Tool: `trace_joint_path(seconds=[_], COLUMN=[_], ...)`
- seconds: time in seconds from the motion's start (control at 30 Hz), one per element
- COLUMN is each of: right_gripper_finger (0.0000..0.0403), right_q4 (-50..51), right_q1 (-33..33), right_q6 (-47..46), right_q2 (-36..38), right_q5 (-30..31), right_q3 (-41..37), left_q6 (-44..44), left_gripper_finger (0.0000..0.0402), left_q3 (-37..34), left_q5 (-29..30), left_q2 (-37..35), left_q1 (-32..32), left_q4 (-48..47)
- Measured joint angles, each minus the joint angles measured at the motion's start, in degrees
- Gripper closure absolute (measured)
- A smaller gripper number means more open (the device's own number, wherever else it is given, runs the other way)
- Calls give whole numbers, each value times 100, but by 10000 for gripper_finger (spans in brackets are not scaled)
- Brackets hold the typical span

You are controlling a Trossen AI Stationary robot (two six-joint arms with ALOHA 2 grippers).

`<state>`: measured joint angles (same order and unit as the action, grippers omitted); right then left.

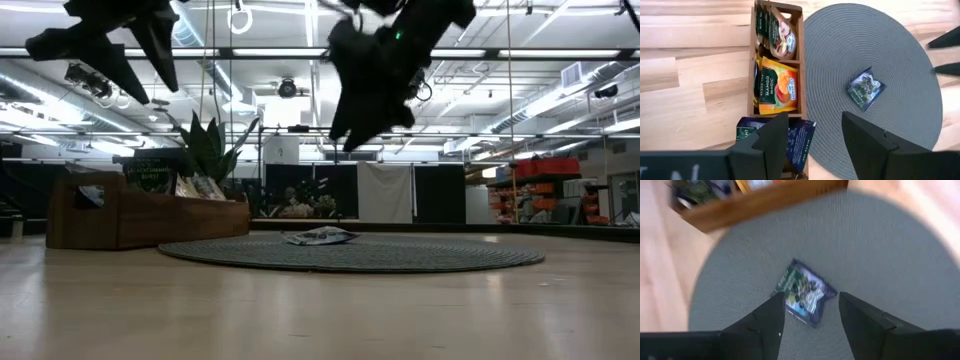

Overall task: Pick & Place Tea
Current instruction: Put the purple tea bag into the bottom section of the wooden organizer

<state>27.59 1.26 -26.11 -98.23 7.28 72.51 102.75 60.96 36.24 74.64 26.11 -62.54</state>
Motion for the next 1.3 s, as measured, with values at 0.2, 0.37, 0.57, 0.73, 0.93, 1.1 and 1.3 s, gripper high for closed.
trace_joint_path(seconds=[0.2,0.37,0.57,0.73,0.93,1.1,1.3], right_gripper_finger=[211,211,211,211,211,215,281], right_q4=[0,3,-221,-311,-267,-275,-343], right_q1=[-3,-7,-7,-8,-34,-44,-44], right_q6=[-546,-643,-629,-623,-587,-536,-393], right_q2=[-672,-1032,-1173,-1266,-1434,-1596,-1600], right_q5=[-207,-334,-436,-463,-403,-415,-370], right_q3=[0,-2,-3,0,-4,-4,-4], left_q6=[-52,-164,-189,-191,-199,-207,-204], left_gripper_finger=[211,211,211,211,211,211,211], left_q3=[-1,-3,-3,-3,-3,-3,-3], left_q5=[68,110,110,110,110,107,106], left_q2=[-182,-215,-215,-213,-213,-211,-211], left_q1=[-30,-31,-31,-31,-31,-28,-28], left_q4=[-4,4,9,13,18,22,39])
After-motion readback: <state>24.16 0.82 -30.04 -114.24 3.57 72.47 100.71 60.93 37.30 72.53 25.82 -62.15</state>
